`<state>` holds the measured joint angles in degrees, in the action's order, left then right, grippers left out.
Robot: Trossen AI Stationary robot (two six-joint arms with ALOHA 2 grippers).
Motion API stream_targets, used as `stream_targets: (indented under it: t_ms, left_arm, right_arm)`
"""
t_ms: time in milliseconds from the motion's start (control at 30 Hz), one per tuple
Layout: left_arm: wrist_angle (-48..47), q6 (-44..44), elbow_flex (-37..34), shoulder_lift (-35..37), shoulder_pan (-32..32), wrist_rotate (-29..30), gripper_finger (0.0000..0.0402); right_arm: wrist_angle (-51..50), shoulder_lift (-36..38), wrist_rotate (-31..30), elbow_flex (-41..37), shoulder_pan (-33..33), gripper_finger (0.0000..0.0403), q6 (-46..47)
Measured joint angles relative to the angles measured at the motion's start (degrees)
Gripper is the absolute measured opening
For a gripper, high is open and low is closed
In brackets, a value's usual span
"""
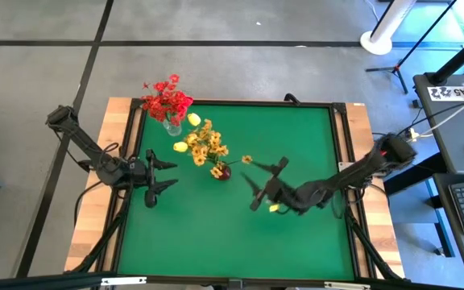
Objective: Sort flowers into vase by color
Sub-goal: Return to Home Position
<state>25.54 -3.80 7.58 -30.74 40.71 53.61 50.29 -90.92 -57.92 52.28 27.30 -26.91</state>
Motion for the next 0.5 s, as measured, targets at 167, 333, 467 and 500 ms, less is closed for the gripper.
stream_targets:
  t_ms: [167,333,467,500]
  left_arm:
    - [-0.1,8.7,2.1,0.0,-2.2,3.3,0.0218]
    - [-0.3,16.6,3.6,0.9,-7.9,3.2,0.0169]
    - [-4.6,14.1,3.6,3.1,-16.2,-4.6,0.0127]
    - [-6.0,12.8,3.6,3.6,-18.8,-7.6,0.0117]
  right_arm:
    - [-6.4,14.9,5.8,-9.6,-1.1,0.0154,6.7]
    - [-10.4,30.5,14.5,-21.9,-6.1,0.0110,15.0]
    - [-9.9,39.1,25.7,-31.1,-11.8,0.0073,17.8]
    - [-9.8,40.5,28.3,-33.1,-13.1,0.0062,18.0]
